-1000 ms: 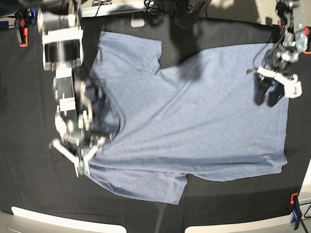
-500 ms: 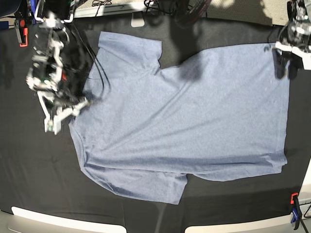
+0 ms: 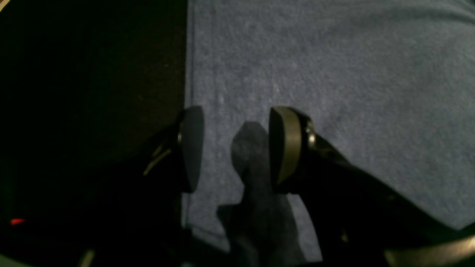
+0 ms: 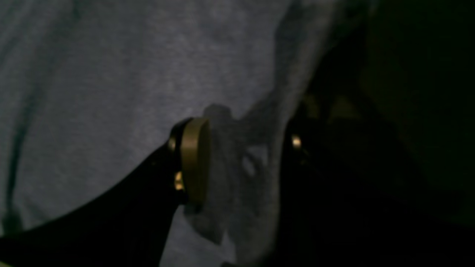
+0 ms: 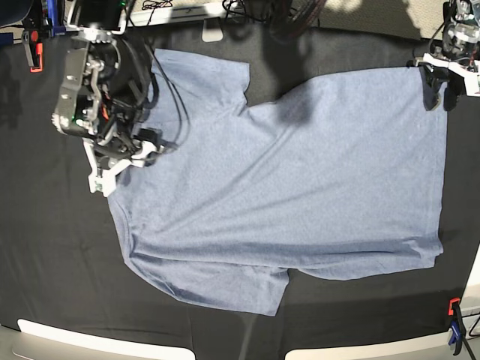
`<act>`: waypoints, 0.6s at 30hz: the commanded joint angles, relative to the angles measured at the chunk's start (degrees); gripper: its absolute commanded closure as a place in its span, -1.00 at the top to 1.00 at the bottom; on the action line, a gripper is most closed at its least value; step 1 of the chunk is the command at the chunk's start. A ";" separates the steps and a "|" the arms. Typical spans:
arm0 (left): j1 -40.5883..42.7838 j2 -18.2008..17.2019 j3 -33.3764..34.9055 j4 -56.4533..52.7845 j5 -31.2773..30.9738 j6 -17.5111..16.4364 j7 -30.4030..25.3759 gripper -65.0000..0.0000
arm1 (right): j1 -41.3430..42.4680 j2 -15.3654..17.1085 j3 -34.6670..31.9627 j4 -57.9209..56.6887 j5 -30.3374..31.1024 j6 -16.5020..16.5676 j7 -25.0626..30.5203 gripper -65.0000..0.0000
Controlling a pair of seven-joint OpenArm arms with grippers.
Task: Layout the t-shirt on the table in an organized manner, then fold the t-shirt properly
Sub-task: 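Move the right gripper to the sleeve and grasp its edge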
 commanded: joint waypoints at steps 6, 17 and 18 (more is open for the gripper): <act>0.33 -1.11 -0.57 1.03 -0.94 -0.17 0.31 -0.56 | 0.50 -1.14 -0.07 0.48 -1.01 2.75 1.05 -0.89; 0.33 -1.11 -0.57 1.03 -0.92 -0.13 4.35 -1.00 | -3.39 -1.18 5.03 8.81 -12.96 2.67 -7.26 -1.00; 0.33 -1.11 -0.57 1.03 -0.92 -0.13 4.35 -1.00 | -4.28 -1.16 6.08 10.69 -12.94 2.67 -7.89 -1.00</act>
